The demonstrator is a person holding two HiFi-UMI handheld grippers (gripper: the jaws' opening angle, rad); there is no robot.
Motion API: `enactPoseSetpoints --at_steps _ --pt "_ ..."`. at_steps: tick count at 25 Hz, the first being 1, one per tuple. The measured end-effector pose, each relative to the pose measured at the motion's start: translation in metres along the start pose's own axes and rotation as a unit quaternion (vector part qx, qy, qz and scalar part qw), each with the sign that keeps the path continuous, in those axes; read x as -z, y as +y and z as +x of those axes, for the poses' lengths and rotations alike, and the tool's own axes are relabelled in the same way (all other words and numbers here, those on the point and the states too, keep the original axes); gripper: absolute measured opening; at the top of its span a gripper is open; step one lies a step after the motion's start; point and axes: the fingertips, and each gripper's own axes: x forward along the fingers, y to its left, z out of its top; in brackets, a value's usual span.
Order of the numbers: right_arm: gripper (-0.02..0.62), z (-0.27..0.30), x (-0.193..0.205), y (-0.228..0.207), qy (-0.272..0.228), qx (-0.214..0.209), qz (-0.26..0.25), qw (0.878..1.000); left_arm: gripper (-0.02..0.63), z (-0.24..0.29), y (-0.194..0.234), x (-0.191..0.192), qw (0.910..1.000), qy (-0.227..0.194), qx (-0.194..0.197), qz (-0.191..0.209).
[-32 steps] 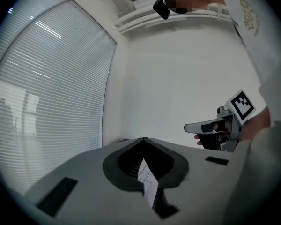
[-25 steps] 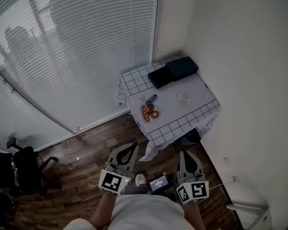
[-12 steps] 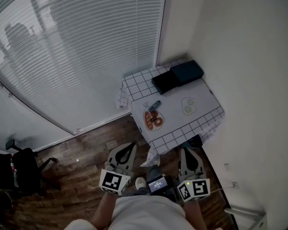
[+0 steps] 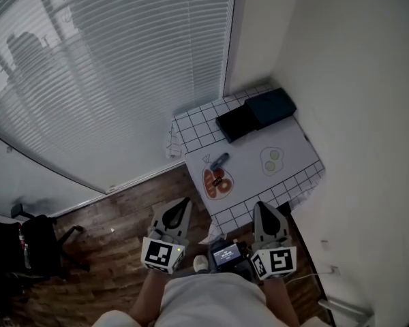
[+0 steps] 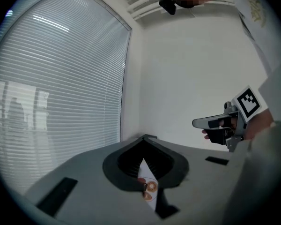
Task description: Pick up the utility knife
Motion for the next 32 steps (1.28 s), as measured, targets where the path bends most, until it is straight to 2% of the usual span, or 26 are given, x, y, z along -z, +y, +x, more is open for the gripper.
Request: enactPoseSetpoints --at_steps 5,8,16,26,32 --pt "0.006 0.033 0.004 -0.023 0.014 -0.010 0.005 1.000 0.007 0.038 0.011 -0.006 0.9999 0.004 0.001 0.013" --pt "0.006 0.053 0.007 -0.030 0.023 -0.022 -0.012 0.999 0.008 0.056 0.018 -0.008 0.9999 0.007 0.000 0.009" --pt "0.006 0.090 0.031 -0.052 0.048 -0.043 -0.016 0.998 0.007 0.099 0.022 0.011 0.9994 0.028 -0.001 0.018" --pt "0.006 0.123 0.068 -0.065 0.081 -0.057 -0.016 0.995 0.008 0.138 0.030 0.065 0.9968 0.080 0.000 0.005" --pt "0.006 0.135 0.095 -0.072 0.098 -0.058 -0.017 0.993 0.007 0.158 0.036 0.102 0.9940 0.108 0.002 0.017"
